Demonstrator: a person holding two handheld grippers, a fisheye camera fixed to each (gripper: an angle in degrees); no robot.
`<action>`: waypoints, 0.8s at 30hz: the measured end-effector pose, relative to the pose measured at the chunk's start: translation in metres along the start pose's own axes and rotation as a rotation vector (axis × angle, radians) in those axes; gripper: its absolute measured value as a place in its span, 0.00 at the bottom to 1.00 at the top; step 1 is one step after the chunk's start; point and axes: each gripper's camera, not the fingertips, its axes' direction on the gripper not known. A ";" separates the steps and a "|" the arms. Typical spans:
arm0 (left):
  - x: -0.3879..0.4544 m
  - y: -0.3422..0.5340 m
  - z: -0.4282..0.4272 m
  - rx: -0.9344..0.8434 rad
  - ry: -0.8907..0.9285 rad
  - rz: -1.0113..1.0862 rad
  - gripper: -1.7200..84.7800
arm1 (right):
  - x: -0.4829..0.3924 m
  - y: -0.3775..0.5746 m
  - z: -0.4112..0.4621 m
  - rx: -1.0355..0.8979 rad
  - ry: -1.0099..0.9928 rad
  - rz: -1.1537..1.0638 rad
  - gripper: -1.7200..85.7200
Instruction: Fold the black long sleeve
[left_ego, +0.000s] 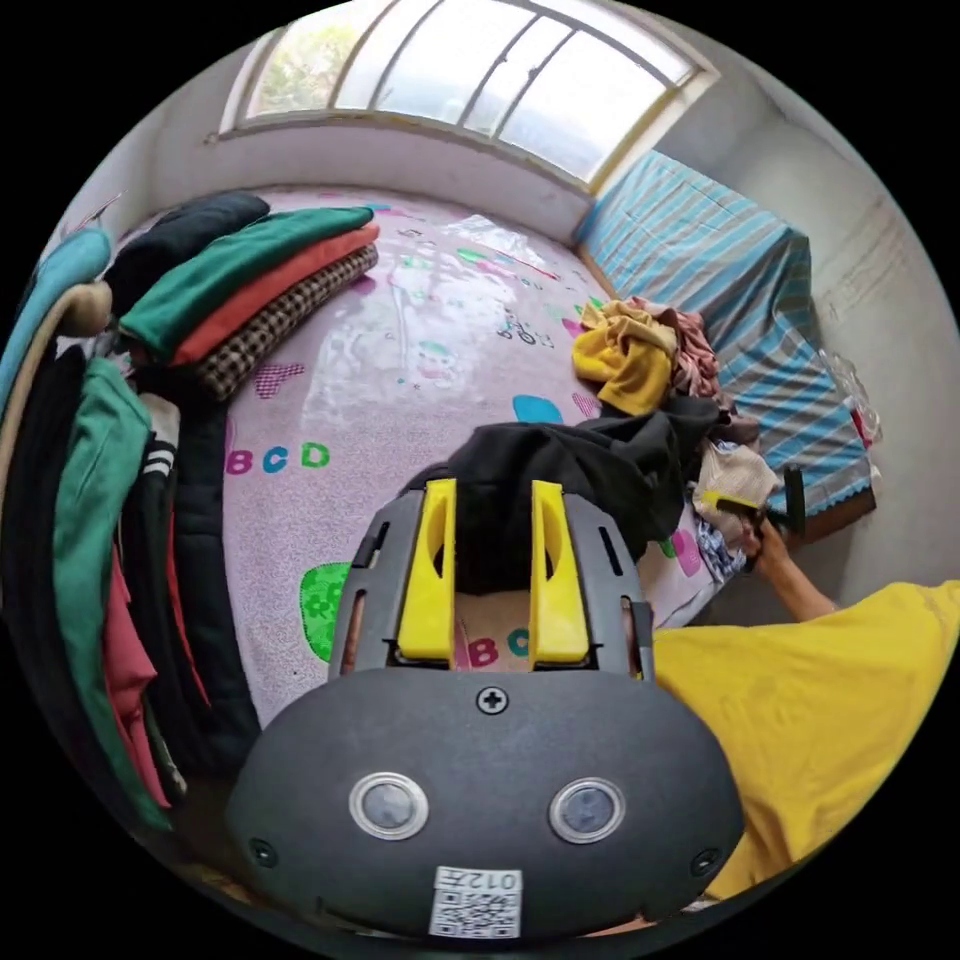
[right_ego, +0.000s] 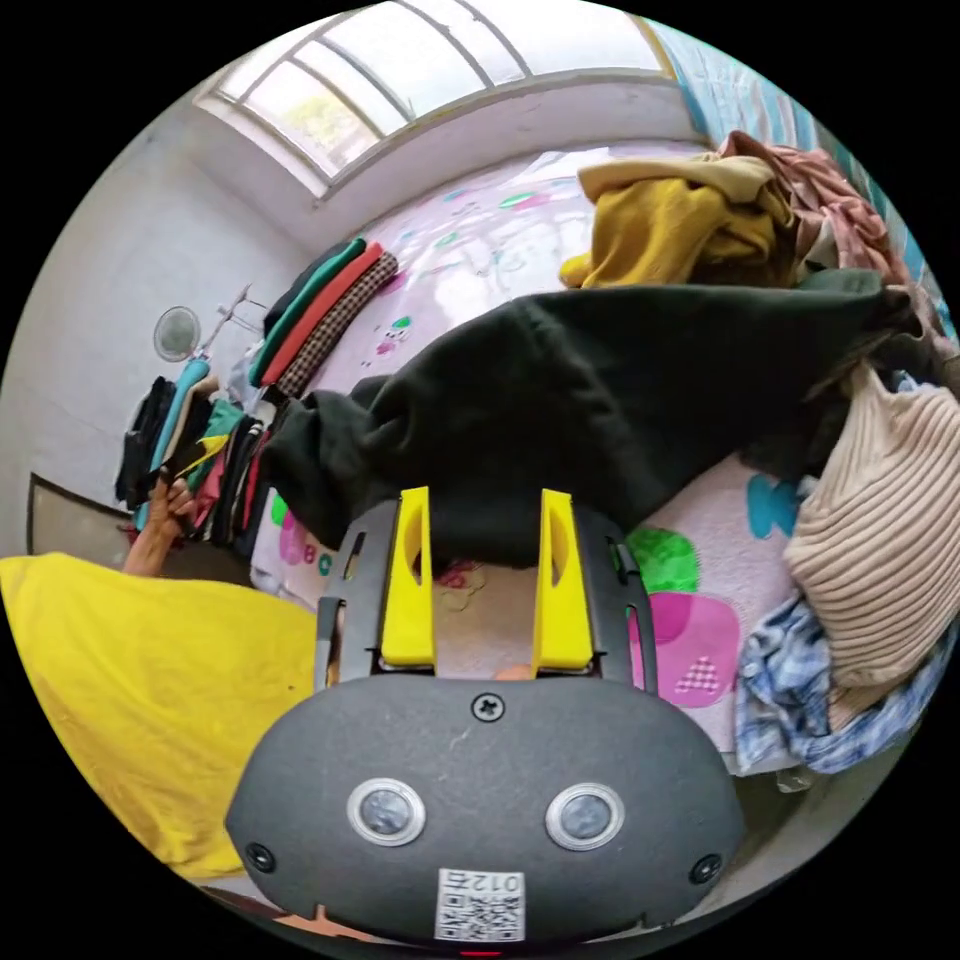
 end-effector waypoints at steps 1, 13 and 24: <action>0.001 -0.002 0.009 -0.075 0.002 0.026 0.18 | 0.006 -0.018 0.002 -0.013 0.045 -0.016 0.22; 0.013 0.019 0.045 -0.302 -0.166 -0.022 0.06 | 0.031 -0.089 0.050 -0.225 0.042 -0.052 0.05; -0.029 0.027 -0.168 0.295 0.253 -0.133 0.02 | 0.062 -0.060 -0.177 0.467 -0.584 0.040 0.03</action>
